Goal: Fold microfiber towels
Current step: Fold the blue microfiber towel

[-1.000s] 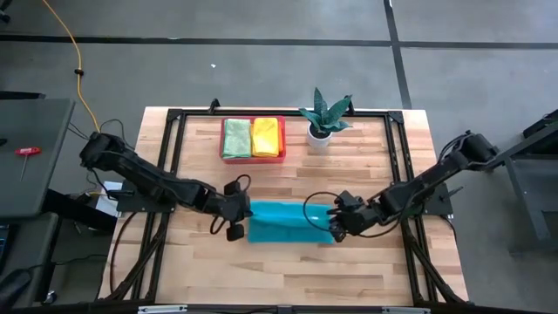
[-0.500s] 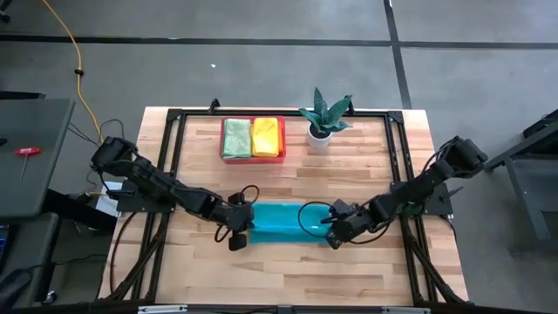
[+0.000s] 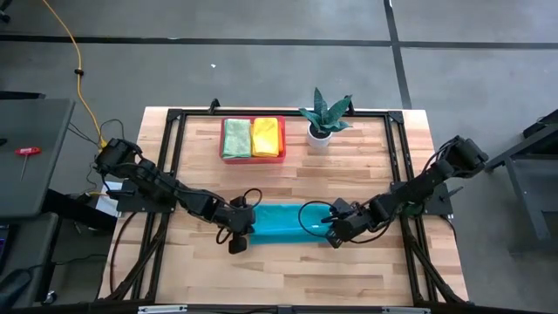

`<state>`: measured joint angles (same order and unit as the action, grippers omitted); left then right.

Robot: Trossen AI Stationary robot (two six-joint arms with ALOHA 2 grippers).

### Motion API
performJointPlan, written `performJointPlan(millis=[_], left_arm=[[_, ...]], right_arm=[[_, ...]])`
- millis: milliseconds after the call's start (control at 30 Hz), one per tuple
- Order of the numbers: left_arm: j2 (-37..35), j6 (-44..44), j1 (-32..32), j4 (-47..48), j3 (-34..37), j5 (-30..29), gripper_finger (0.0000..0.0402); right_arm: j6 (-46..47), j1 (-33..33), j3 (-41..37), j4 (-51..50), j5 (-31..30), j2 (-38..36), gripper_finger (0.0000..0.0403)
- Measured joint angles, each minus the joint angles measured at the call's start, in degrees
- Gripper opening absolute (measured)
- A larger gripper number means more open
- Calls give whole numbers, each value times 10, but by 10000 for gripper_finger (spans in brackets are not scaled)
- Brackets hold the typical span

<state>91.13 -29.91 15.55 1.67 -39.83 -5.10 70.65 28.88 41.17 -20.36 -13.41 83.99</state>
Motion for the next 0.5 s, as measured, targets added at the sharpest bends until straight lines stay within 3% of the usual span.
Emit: performJointPlan(millis=[333,500], left_arm=[[0,0,0,-15,0,0,22],[0,1,0,-43,0,37,43]], right_arm=[[0,0,0,3,7,0,7],[-20,0,0,22,67,0,64]])
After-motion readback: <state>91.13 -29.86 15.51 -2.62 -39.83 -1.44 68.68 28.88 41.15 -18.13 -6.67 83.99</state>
